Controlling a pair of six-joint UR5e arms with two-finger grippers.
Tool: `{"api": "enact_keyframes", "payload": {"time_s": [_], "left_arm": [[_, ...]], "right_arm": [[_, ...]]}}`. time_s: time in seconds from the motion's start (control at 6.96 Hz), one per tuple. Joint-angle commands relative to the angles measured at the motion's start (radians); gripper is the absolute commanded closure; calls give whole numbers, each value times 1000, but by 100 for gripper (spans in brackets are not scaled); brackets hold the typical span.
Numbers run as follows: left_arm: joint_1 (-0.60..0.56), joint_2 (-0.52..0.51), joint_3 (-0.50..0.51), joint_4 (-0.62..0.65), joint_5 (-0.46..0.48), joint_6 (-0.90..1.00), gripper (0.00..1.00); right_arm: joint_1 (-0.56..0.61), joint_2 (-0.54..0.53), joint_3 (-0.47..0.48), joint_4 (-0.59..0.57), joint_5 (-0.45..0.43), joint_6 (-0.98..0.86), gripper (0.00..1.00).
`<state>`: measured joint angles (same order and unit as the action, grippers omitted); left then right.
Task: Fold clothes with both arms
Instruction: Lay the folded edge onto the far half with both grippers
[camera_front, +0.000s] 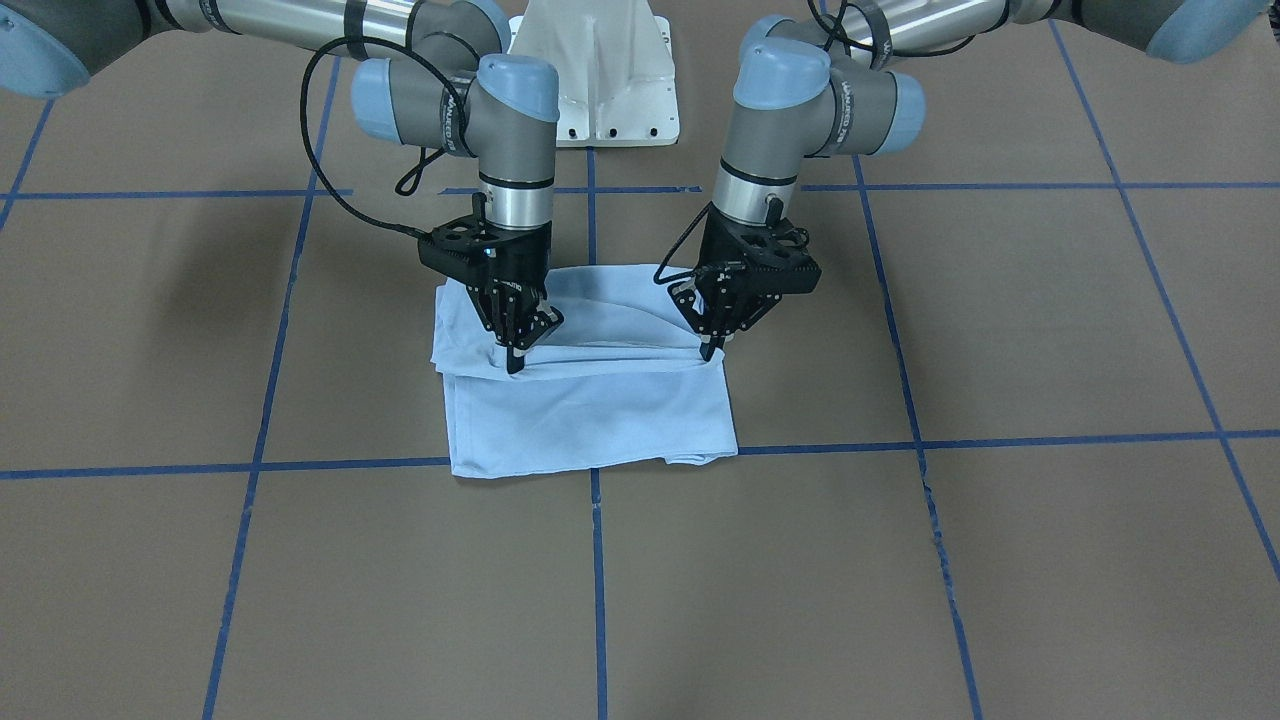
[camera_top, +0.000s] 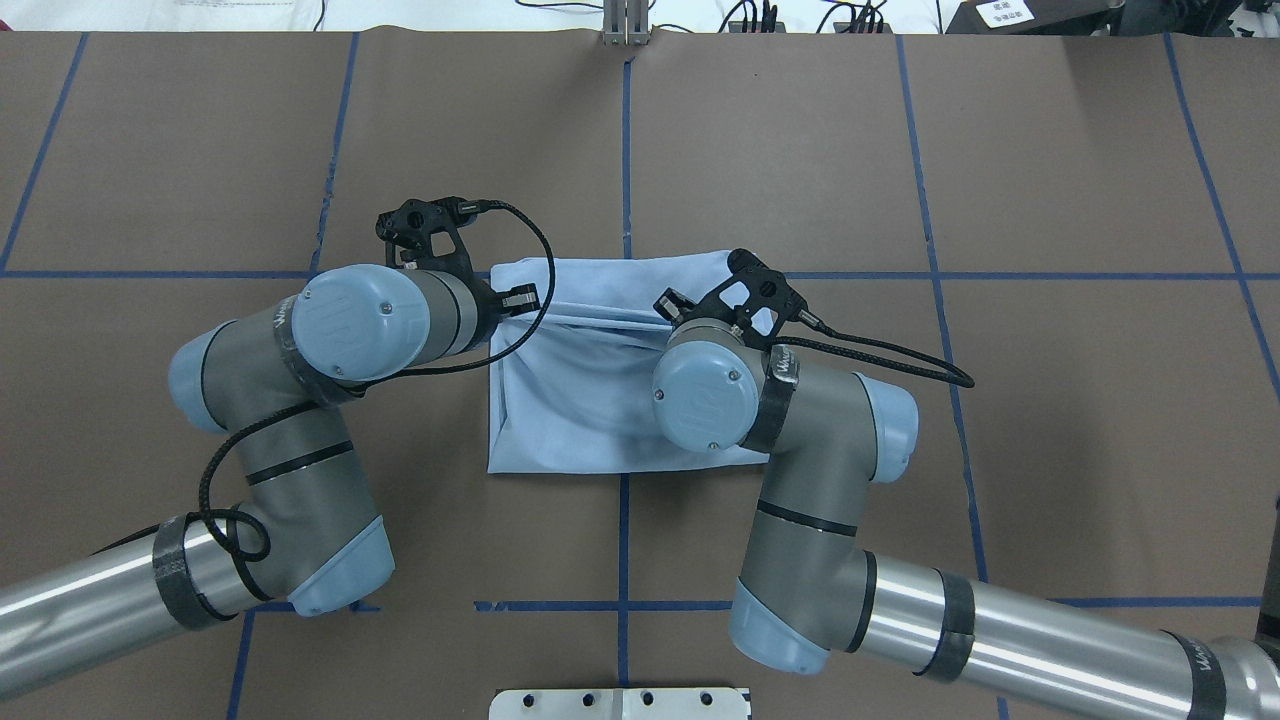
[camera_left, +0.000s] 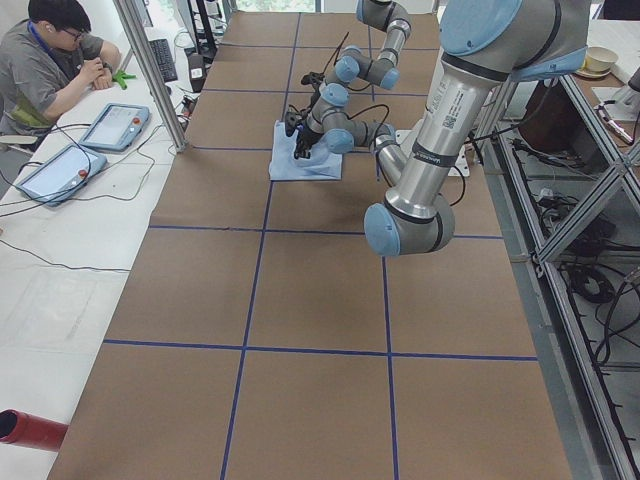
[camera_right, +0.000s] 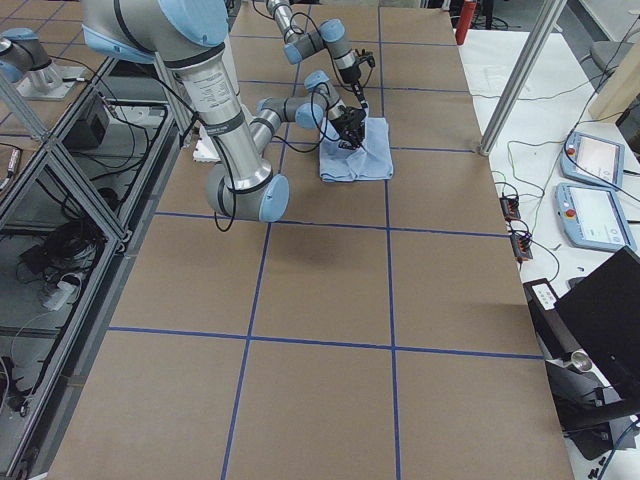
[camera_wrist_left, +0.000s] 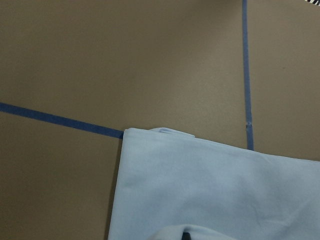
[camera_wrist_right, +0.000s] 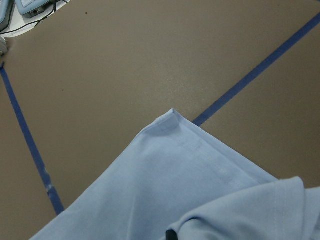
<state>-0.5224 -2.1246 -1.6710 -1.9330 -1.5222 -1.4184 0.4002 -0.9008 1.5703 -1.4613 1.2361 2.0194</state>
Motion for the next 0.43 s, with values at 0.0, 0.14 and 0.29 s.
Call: {"api": "enact_keyframes", "payload": {"time_s": [0.0, 0.14, 0.29], "left_arm": [[-8, -37, 54, -6, 1, 24, 100], [-18, -41, 57, -6, 1, 32, 100], [-22, -41, 71, -6, 1, 42, 100]], "right_arm": [[28, 33, -90, 88, 12, -49, 100], [43, 36, -90, 91, 23, -60, 100], [57, 36, -90, 91, 38, -92, 100]]}}
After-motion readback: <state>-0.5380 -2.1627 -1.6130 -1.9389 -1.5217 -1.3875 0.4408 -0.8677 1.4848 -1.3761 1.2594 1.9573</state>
